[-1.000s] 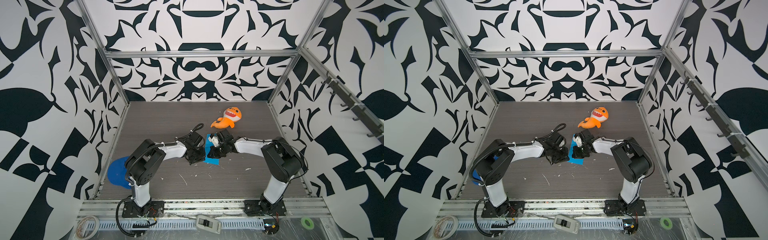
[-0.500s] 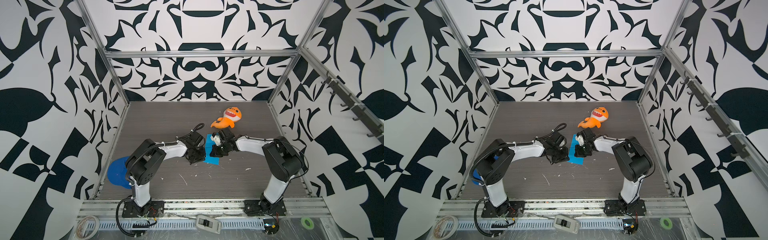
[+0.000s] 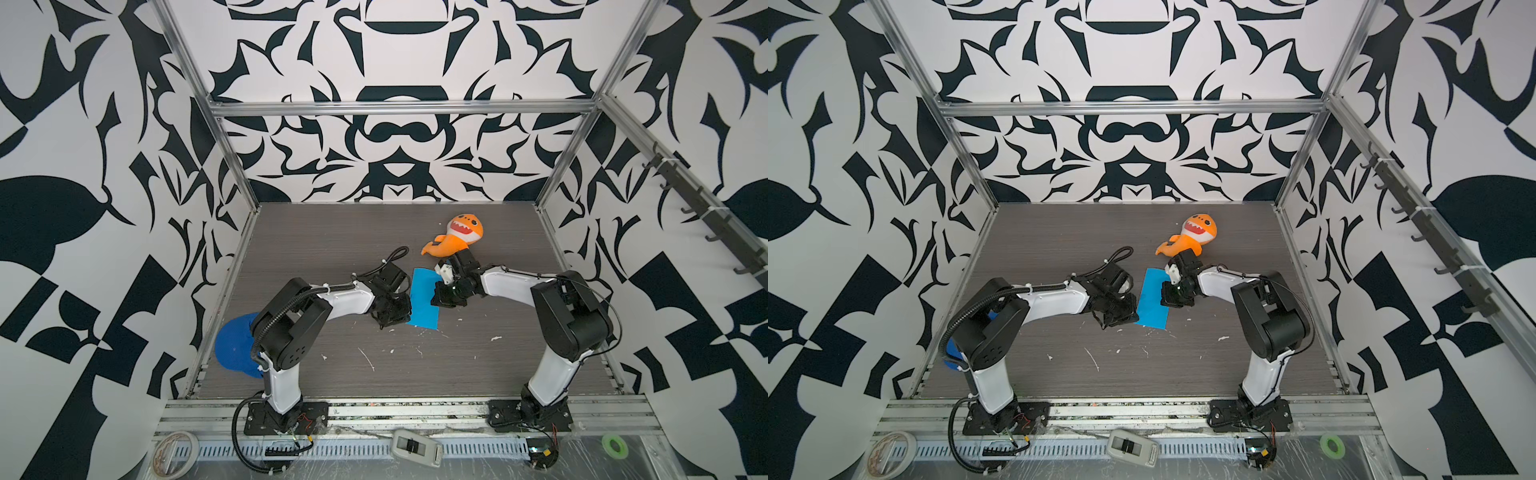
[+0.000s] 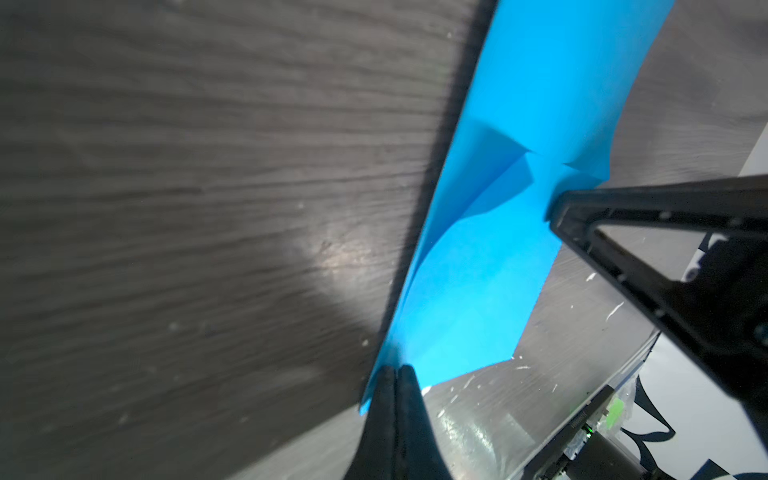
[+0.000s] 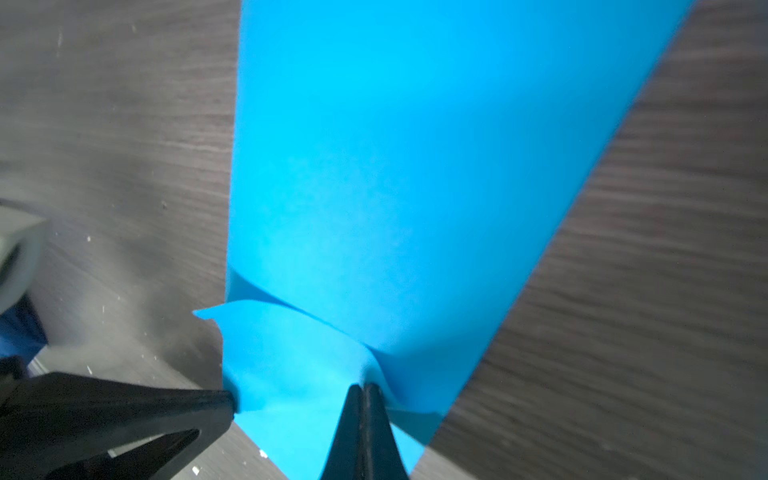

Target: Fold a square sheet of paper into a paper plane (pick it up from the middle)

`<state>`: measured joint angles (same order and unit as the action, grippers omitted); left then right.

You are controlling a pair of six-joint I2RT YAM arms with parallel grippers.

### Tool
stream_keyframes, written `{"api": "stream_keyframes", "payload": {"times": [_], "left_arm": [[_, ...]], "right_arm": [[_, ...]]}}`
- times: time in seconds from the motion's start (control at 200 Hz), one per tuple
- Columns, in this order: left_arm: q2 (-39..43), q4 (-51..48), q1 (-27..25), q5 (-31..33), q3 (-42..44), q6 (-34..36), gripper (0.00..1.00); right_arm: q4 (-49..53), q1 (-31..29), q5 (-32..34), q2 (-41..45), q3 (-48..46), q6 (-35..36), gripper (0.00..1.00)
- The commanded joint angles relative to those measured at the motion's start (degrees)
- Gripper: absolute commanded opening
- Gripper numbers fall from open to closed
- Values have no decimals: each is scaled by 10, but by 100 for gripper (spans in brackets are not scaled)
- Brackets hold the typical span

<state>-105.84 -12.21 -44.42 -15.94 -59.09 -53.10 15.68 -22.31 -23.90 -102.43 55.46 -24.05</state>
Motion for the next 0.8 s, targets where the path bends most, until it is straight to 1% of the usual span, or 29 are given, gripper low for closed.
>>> {"api": "stream_keyframes", "payload": {"times": [0.0, 0.125, 0.235, 0.29, 0.325, 0.395, 0.5, 0.59, 0.67, 0.795], "left_arm": [[-24, -65, -1, 29, 13, 1, 0], [-23, -64, -1, 28, 15, 2, 0], [-21, -63, -1, 27, 16, 2, 0], [-22, -63, -1, 26, 16, 4, 0], [-23, -63, -1, 26, 14, 5, 0], [-23, -63, -1, 26, 13, 6, 0], [-23, -65, -1, 26, 10, 8, 0], [-24, -65, -1, 25, 7, 9, 0], [-25, -68, -1, 25, 6, 11, 0], [-25, -71, -1, 25, 3, 12, 0]], "right_arm": [[43, 24, 85, 1, 0, -16, 2], [51, 47, 104, 4, -1, -34, 2], [61, 58, 119, 26, 5, -42, 2], [62, 57, 119, 46, 7, -41, 2], [51, 54, 102, 64, 2, -40, 2], [31, 37, 69, 98, -9, -35, 2], [26, -6, 55, 122, -15, -28, 3], [25, -33, 24, 106, -10, -26, 3], [23, -54, 16, 85, 1, -25, 2], [13, -65, -4, 55, 14, -29, 2]]}}
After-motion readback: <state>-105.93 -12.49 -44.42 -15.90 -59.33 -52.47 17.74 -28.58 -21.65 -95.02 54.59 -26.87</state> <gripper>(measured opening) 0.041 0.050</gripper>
